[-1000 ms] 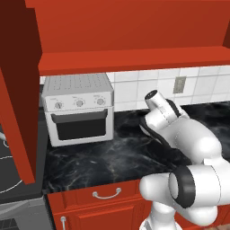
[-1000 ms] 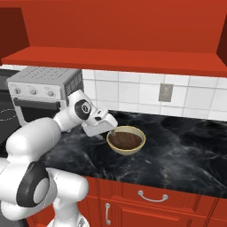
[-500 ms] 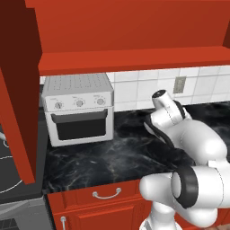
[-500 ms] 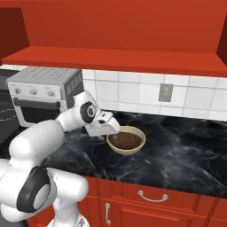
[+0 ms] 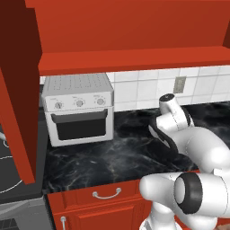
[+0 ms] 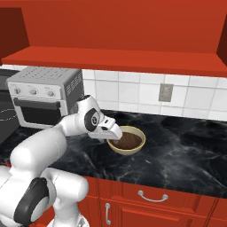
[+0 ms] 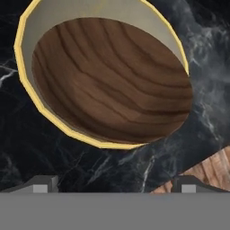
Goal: Pick up the bowls on the counter and stack them on top of one another in the open cabinet. Place the smaller bowl on top of the larger bowl.
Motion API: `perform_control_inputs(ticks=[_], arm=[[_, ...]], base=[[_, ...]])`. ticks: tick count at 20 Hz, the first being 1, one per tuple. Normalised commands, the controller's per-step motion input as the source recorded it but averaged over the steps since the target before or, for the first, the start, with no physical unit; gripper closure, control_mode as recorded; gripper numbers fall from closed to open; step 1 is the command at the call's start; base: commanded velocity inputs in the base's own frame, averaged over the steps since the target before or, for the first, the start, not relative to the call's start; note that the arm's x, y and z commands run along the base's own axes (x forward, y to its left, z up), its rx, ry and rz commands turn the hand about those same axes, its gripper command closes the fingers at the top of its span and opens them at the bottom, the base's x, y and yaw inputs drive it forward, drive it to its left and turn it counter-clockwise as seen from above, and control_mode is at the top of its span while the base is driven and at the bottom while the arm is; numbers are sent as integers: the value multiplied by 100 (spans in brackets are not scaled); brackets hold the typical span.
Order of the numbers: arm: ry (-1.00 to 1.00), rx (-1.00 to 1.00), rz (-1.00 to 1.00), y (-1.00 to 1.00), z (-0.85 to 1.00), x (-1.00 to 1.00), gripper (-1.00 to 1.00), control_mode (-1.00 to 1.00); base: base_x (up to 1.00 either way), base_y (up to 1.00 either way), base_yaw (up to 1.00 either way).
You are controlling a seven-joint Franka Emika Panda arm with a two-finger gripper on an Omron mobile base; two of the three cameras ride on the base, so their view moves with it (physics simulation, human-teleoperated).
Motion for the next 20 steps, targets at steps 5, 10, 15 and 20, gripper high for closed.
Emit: perform_control_inputs(ticks=[5,10,15,20], arm=[[0,2,0,0,-22,0,-100,-100],[0,2,0,0,-21,3,-100,-100],[-1,4,0,-1,-10,1,-100,-100],[-7,3,0,-13,7,-4,-100,-100]], base=[[0,0,0],[0,0,0],[0,0,0],[0,0,0]])
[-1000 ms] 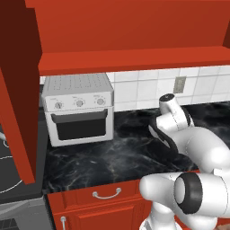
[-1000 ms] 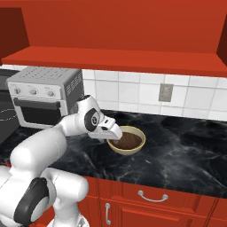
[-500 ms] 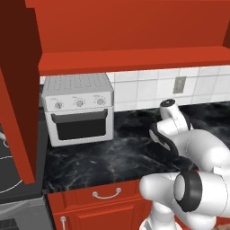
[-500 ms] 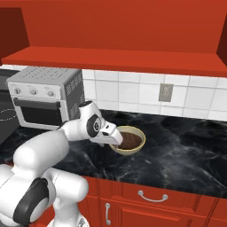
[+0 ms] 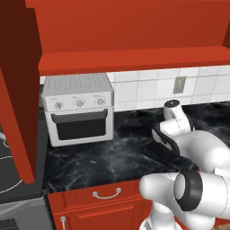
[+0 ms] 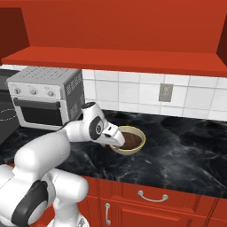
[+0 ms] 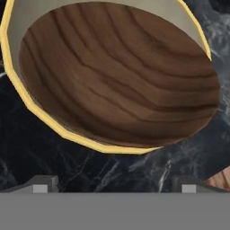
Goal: Pick up the bowls on the counter and stack them on top of one another in the open cabinet. Place the smaller bowl on top of the larger bowl.
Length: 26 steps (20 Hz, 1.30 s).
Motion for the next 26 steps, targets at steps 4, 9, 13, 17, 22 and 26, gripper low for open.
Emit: perform_control_inputs(ticks=[4,9,13,17,22,26], arm=[[-9,0,0,-4,16,0,-100,-100],[-4,0,0,0,2,6,-100,-100],[-1,3,2,0,-2,19,-100,-100],[-2,4,4,0,0,19,-100,-100],[-2,1,4,0,0,14,-100,-100],[0,0,4,0,0,17,-100,-100]], base=[[0,0,0],[0,0,0],[0,0,0],[0,0,0],[0,0,0],[0,0,0]])
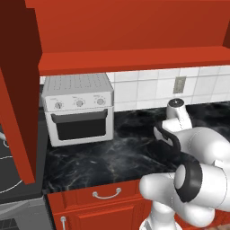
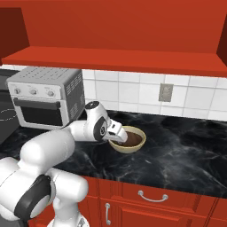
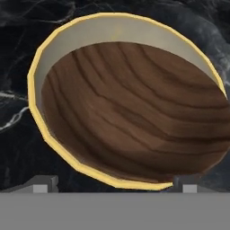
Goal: Pick up the bowls on the counter and stack them on top of one another in the open cabinet. Place the smaller bowl on top of the larger bowl.
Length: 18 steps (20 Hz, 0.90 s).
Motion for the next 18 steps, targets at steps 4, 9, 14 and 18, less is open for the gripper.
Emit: perform_control_inputs(ticks=[4,9,14,18], arm=[[0,0,5,0,-2,13,-100,-100],[-1,1,4,-7,-16,2,-100,-100],[-5,2,3,-19,-13,-12,-100,-100],[-9,0,0,-10,6,-14,-100,-100]], base=[[0,0,0],[0,0,0],[0,0,0],[0,0,0]])
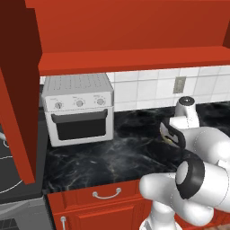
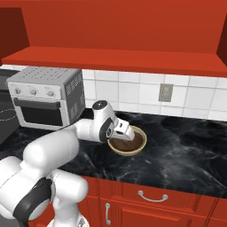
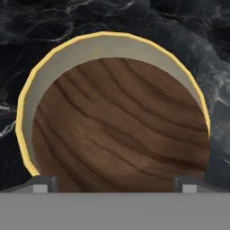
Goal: Pick up the bowls on the counter and stack them on top of one another in the open cabinet. Place the smaller bowl on top of the larger bowl.
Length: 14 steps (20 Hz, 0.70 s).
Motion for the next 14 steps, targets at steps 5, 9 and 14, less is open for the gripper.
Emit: perform_control_inputs(ticks=[5,9,14], arm=[[-7,0,0,0,23,1,-100,-100],[0,0,0,10,4,12,-100,-100],[0,0,0,16,0,14,-100,-100]], base=[[0,0,0],[0,0,0],[0,0,0]])
